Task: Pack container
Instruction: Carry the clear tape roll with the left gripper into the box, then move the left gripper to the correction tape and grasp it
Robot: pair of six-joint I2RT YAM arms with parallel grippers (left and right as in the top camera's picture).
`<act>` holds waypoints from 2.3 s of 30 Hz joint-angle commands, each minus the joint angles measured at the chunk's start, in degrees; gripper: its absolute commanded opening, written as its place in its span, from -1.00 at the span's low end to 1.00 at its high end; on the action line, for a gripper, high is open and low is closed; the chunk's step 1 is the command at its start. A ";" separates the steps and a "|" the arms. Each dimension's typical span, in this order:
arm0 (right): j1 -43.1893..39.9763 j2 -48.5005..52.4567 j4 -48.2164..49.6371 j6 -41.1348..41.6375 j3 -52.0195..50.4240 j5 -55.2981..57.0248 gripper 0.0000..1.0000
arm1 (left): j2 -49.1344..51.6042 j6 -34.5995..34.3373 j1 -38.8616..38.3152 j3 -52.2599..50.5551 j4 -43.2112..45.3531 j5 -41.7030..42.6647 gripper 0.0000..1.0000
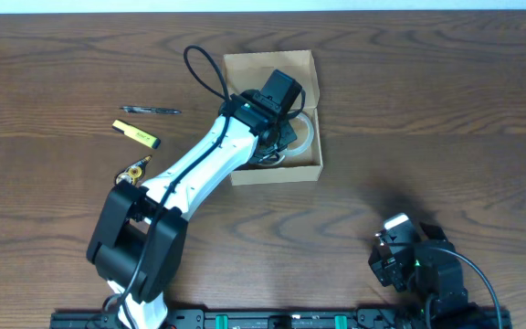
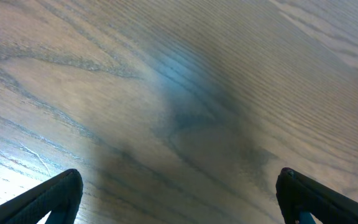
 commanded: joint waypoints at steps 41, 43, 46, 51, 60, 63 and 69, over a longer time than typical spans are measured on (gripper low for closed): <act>-0.50 -0.33 -0.22 -0.66 -0.24 0.33 0.99 | -18.49 -8.02 5.90 5.62 -12.46 -31.54 -0.28; -0.50 -0.35 -0.22 -0.66 -0.24 0.33 0.99 | -22.18 -15.30 8.76 4.26 -18.25 -35.04 -0.28; -0.50 -0.35 -0.22 -0.66 -0.24 0.33 0.98 | -25.66 -22.56 12.02 0.87 -20.52 -36.61 -0.28; -0.50 -0.33 -0.22 -0.66 -0.24 0.33 0.99 | -31.45 -41.16 18.45 -10.64 -20.44 -35.36 -0.29; -0.50 -0.33 -0.22 -0.66 -0.24 0.33 0.99 | -29.40 -62.40 25.79 -22.36 -17.92 -29.31 0.08; -0.50 -0.33 -0.22 -0.66 -0.24 0.33 0.99 | -28.22 -61.86 29.57 -22.36 -17.38 -23.71 0.92; -0.50 -0.33 -0.22 -0.66 -0.24 0.33 0.99 | -22.99 -62.40 34.84 -22.36 -17.73 -20.41 0.96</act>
